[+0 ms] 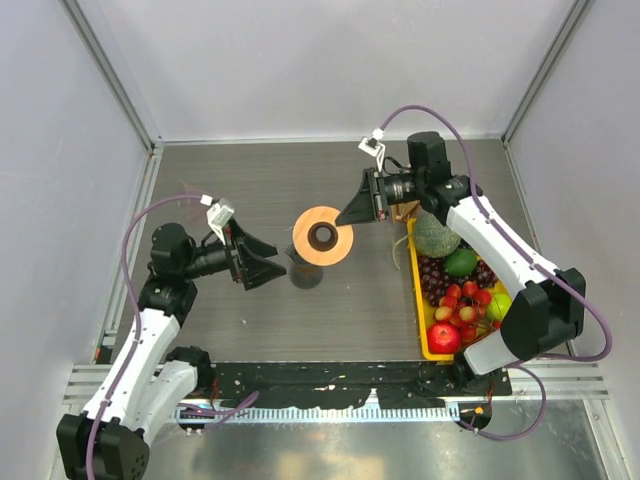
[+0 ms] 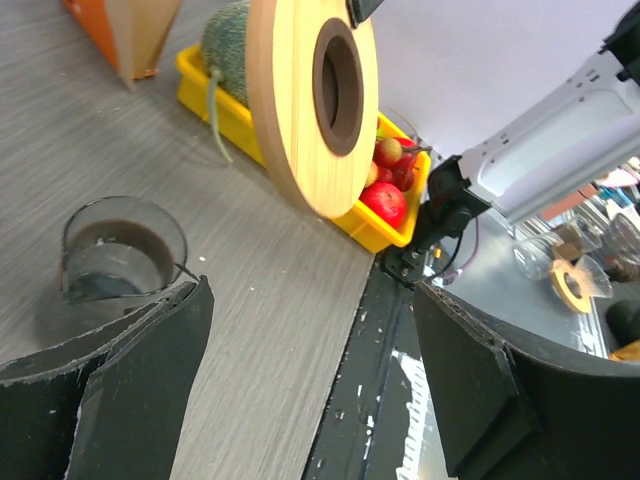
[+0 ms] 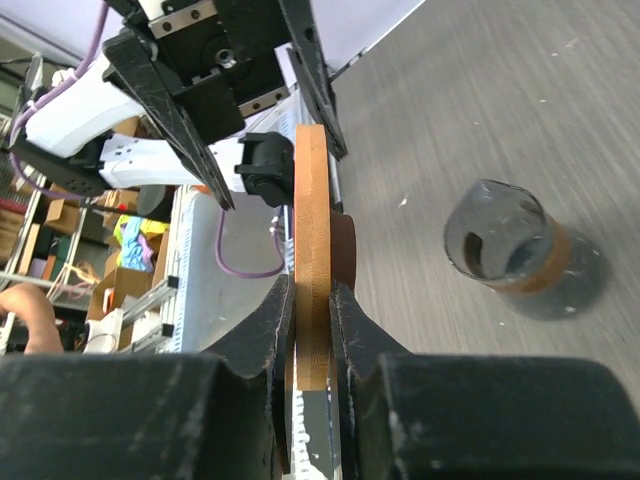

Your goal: Place the coffee filter in the dripper

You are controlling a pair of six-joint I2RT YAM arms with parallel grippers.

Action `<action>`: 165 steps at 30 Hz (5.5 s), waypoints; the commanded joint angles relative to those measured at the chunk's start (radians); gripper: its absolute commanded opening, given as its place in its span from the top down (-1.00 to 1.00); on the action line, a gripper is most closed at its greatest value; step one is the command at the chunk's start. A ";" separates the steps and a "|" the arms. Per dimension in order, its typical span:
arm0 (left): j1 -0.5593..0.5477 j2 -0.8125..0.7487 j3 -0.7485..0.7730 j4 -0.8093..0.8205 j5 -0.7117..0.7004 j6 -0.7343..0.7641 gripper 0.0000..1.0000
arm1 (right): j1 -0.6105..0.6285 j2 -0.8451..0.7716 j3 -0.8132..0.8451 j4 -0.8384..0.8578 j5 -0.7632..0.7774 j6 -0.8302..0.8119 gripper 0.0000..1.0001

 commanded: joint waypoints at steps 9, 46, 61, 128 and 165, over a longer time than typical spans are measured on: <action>-0.090 0.079 -0.023 0.264 0.033 -0.158 -0.47 | 0.104 0.008 -0.096 0.339 -0.035 0.214 0.89; 0.052 0.599 -0.054 0.707 0.181 -0.740 1.00 | 0.092 -0.029 -0.121 -0.012 0.531 -0.101 -0.86; 0.072 0.656 -0.040 0.559 0.194 -0.617 1.00 | 0.092 -0.013 -0.127 -0.001 0.497 -0.087 -0.84; 0.071 0.512 0.014 0.151 0.020 -0.209 0.42 | 0.092 -0.023 -0.138 -0.012 0.453 -0.111 -0.83; 0.531 0.800 0.549 -0.332 -0.467 0.693 -0.80 | 0.090 -0.092 -0.113 -0.067 0.494 -0.165 -0.86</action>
